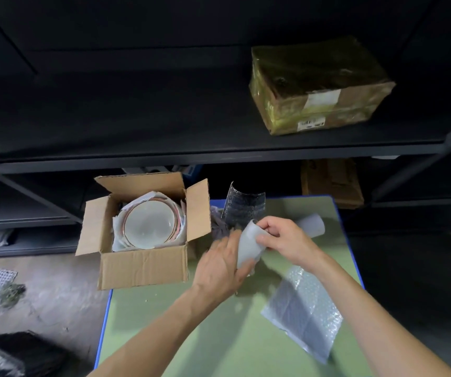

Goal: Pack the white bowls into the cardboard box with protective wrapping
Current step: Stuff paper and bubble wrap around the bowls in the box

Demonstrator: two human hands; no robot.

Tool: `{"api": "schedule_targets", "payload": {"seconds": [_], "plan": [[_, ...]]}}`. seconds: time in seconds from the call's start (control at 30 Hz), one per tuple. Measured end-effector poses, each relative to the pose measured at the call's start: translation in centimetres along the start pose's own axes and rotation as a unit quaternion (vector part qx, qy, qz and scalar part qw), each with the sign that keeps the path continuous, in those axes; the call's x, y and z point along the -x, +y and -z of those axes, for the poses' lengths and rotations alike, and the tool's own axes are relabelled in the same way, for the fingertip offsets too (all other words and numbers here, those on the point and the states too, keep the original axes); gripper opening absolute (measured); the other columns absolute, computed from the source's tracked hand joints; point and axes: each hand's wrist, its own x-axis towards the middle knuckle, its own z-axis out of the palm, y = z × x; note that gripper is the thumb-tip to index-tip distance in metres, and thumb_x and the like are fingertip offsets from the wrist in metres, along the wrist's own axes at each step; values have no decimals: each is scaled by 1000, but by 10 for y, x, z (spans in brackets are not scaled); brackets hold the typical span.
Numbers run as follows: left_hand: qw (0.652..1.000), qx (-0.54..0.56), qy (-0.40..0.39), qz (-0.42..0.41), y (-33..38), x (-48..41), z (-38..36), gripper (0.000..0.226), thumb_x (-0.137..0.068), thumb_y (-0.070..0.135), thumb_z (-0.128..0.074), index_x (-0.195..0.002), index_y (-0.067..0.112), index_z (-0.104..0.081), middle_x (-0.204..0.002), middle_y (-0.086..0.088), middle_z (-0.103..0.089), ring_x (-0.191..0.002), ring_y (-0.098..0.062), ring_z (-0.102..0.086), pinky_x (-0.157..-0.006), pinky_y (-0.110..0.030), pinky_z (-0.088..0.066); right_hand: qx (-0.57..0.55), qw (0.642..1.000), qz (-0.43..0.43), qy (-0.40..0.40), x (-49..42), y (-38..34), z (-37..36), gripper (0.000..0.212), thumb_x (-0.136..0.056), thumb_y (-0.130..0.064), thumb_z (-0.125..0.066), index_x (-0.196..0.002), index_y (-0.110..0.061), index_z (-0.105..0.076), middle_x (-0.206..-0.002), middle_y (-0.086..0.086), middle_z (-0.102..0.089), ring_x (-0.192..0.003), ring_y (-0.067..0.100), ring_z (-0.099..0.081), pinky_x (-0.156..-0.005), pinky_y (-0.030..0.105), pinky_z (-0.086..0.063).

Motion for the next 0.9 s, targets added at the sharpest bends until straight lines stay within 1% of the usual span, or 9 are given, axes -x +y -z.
{"api": "schedule_targets", "payload": {"seconds": [0.1,0.2,0.27,0.33,0.4,0.5,0.6,0.73,0.9], "plan": [[998,52,24,-38,10,3,9,42,-92,43,-52,-126,21,-41,-103,0,-63,-88,-27,-59,-71,-39,-45,-50,999,7,7,13,-13,4,14,-87,-2,-65,-92,-15,-68,-72,1,-70,-65,9,-57,-63,24,-47],[997,53,28,-56,13,7,21,25,-96,32,-48,-118,23,-41,-89,3,-59,-77,-29,-59,-63,-40,-44,22,998,17,53,22,-16,6,14,-83,-16,-73,-89,-26,-66,-78,-6,-70,-68,8,-61,-68,25,-48],[996,43,22,-68,13,10,28,19,-97,30,-46,-114,20,-44,-84,1,-59,-77,-30,-58,-64,-43,-44,92,991,36,86,28,-16,8,27,-78,-25,-78,-98,-34,-61,-91,-12,-63,-82,5,-58,-77,22,-47],[996,49,6,-75,12,12,36,20,-97,30,-43,-111,17,-48,-87,-3,-62,-79,-31,-57,-69,-45,-45,170,979,80,73,34,-22,10,43,-76,-32,-80,-112,-42,-59,-109,-22,-53,-104,-1,-48,-86,16,-41],[995,62,-5,-79,11,14,45,20,-96,30,-41,-108,17,-50,-87,-3,-63,-79,-29,-57,-71,-46,-46,211,969,121,40,38,-31,10,40,-78,-35,-78,-113,-44,-62,-118,-29,-50,-116,-4,-41,-93,13,-35],[994,81,-19,-73,11,19,58,17,-99,27,-46,-115,24,-52,-89,0,-65,-78,-22,-58,-73,-41,-47,199,973,116,10,42,-41,5,22,-83,-33,-72,-101,-42,-63,-98,-21,-65,-93,2,-57,-82,27,-47],[988,140,-1,-71,11,29,69,20,-97,26,-53,-115,29,-46,-88,5,-64,-74,-16,-56,-70,-38,-47,174,978,111,10,44,-46,-2,11,-87,-33,-67,-94,-40,-63,-81,-10,-66,-74,8,-59,-72,37,-50],[980,184,22,-78,3,41,78,19,-95,19,-57,-105,25,-43,-81,3,-59,-69,-16,-51,-66,-39,-44,159,982,105,-1,46,-49,-12,7,-88,-35,-67,-91,-38,-62,-76,-6,-64,-68,11,-57,-70,41,-49],[976,193,14,-99,-6,50,83,20,-93,9,-54,-100,24,-44,-74,5,-53,-64,-15,-46,-60,-33,-40,134,985,108,-25,51,-55,-33,20,-86,-28,-70,-99,-36,-57,-80,-7,-66,-69,14,-61,-69,39,-52]]}}
